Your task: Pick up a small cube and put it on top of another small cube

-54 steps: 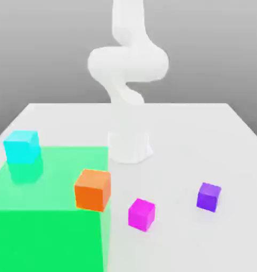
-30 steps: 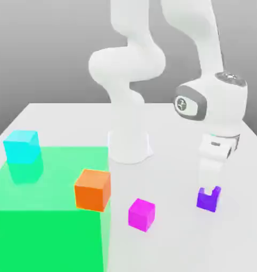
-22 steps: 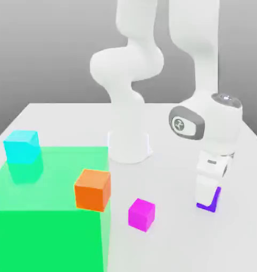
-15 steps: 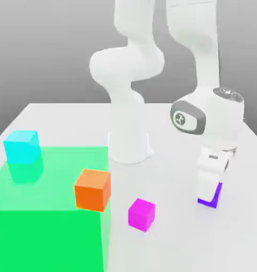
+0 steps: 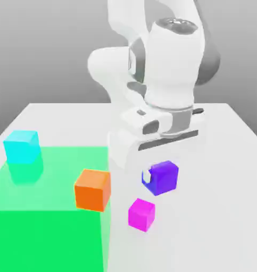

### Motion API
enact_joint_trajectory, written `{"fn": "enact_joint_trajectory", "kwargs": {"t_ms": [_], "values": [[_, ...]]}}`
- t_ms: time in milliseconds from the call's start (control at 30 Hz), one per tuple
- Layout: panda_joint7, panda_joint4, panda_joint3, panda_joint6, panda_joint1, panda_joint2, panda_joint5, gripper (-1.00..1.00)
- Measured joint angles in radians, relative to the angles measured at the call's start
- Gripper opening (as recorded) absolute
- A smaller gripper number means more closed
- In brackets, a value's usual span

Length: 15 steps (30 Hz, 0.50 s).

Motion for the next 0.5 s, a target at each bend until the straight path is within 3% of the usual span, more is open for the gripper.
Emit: {"fn": "enact_joint_trajectory", "kwargs": {"t_ms": [267, 367, 400, 500], "values": [[0.053, 0.181, -0.193, -0.310, -0.247, -0.133, -0.037, -1.00], [0.053, 0.136, -0.225, -0.241, -0.277, -0.108, -0.039, -1.00], [0.051, 0.114, -0.230, -0.207, -0.280, -0.096, -0.038, 1.00], [0.051, 0.114, -0.230, -0.207, -0.280, -0.096, -0.038, 1.00]]}}
